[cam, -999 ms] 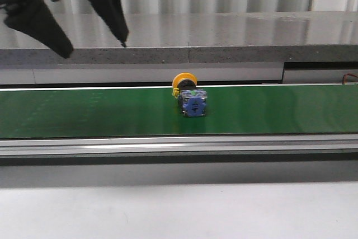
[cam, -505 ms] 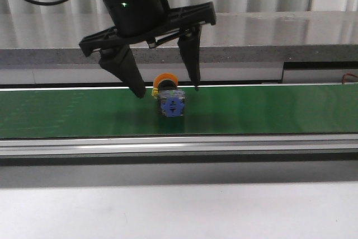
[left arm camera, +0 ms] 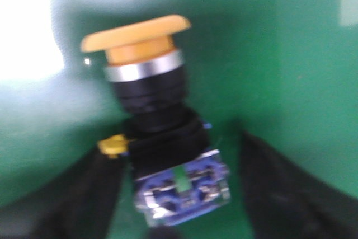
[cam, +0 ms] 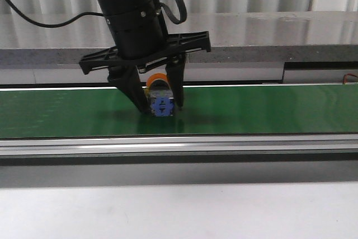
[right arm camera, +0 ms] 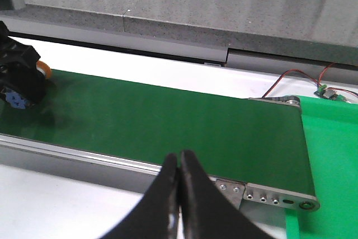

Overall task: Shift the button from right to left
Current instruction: 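Lower the open left gripper over the button and close on it, then lift the button with the left gripper and carry it toward the blue tray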

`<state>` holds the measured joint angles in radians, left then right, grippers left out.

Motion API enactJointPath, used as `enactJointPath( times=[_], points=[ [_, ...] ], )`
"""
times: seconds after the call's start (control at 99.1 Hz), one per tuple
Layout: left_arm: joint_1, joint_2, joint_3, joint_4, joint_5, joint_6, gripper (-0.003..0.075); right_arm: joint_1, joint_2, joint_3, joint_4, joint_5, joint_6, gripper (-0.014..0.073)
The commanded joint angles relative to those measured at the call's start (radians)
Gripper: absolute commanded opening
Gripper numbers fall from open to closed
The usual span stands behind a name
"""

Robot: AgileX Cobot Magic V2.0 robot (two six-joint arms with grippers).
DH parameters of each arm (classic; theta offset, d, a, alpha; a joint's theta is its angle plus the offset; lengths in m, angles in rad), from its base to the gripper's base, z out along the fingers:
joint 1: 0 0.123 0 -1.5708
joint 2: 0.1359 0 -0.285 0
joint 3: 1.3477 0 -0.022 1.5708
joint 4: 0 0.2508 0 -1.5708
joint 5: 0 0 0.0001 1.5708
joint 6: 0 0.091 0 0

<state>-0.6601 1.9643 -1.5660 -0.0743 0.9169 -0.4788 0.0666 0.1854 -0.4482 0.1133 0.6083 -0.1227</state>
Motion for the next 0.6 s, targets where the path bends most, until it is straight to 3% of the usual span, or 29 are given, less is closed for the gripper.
enactJointPath(
  times=[0.0, 0.141, 0.353, 0.586],
  points=[
    [-0.005, -0.048, -0.039, -0.006, -0.016, -0.013, 0.0217, 0.001, 0.007, -0.025, 0.005, -0.080, -0.013, -0.0067],
    [-0.005, -0.057, -0.069, 0.001, -0.002, -0.013, 0.0113, 0.001, 0.007, -0.025, 0.005, -0.080, -0.013, -0.0067],
    [0.006, -0.122, -0.100, 0.044, 0.043, -0.011, 0.0113, 0.001, 0.007, -0.025, 0.005, -0.080, -0.013, -0.0067],
    [0.104, -0.202, -0.100, 0.047, 0.126, 0.092, 0.0113, 0.001, 0.007, -0.025, 0.005, -0.080, -0.013, -0.0067]
  ],
)
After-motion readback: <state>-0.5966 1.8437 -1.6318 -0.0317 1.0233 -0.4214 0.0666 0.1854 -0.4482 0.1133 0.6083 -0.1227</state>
